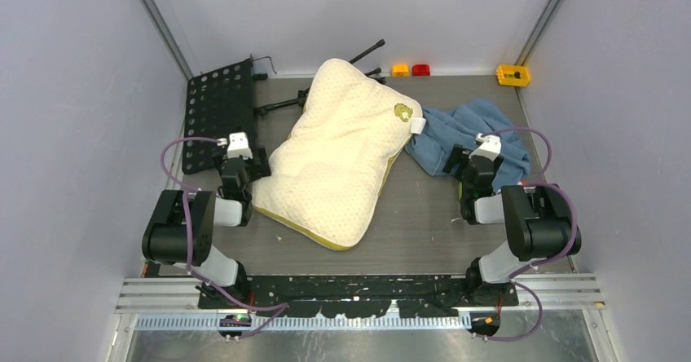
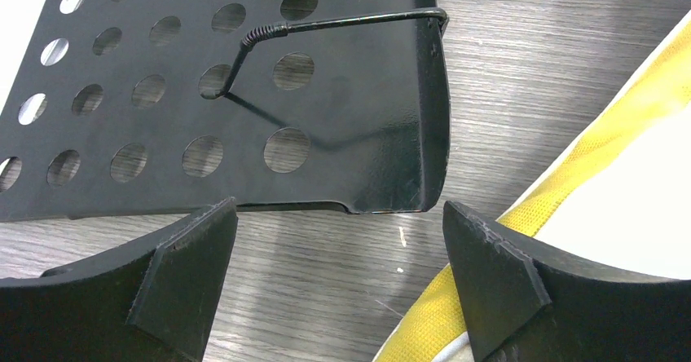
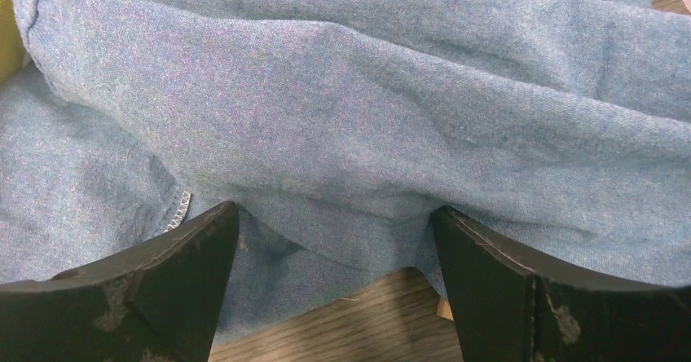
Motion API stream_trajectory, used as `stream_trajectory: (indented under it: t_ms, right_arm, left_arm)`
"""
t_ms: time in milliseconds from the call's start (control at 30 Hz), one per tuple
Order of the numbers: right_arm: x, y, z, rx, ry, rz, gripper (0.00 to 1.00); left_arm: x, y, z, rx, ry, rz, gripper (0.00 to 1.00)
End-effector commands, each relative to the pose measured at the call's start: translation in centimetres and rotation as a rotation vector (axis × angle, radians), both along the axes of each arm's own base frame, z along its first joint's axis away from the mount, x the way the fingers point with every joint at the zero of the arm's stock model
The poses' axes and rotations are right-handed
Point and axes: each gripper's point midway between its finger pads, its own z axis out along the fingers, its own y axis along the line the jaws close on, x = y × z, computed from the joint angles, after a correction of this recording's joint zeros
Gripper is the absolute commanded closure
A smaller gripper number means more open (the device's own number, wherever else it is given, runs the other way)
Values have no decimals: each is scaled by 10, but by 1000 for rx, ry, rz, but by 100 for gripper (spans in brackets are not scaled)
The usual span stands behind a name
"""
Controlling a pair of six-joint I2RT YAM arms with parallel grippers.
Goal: Remove the pillowcase from the pillow
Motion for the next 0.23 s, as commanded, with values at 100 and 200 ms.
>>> stream_trajectory:
  t_ms: [100, 200]
  right_arm:
    - [13, -1, 21, -11, -80, 2, 7]
    - [13, -1, 22, -11, -81, 2, 7]
  left_arm:
    - [3, 2, 7, 11, -35, 9, 0]
    - [3, 2, 8, 10, -36, 6, 0]
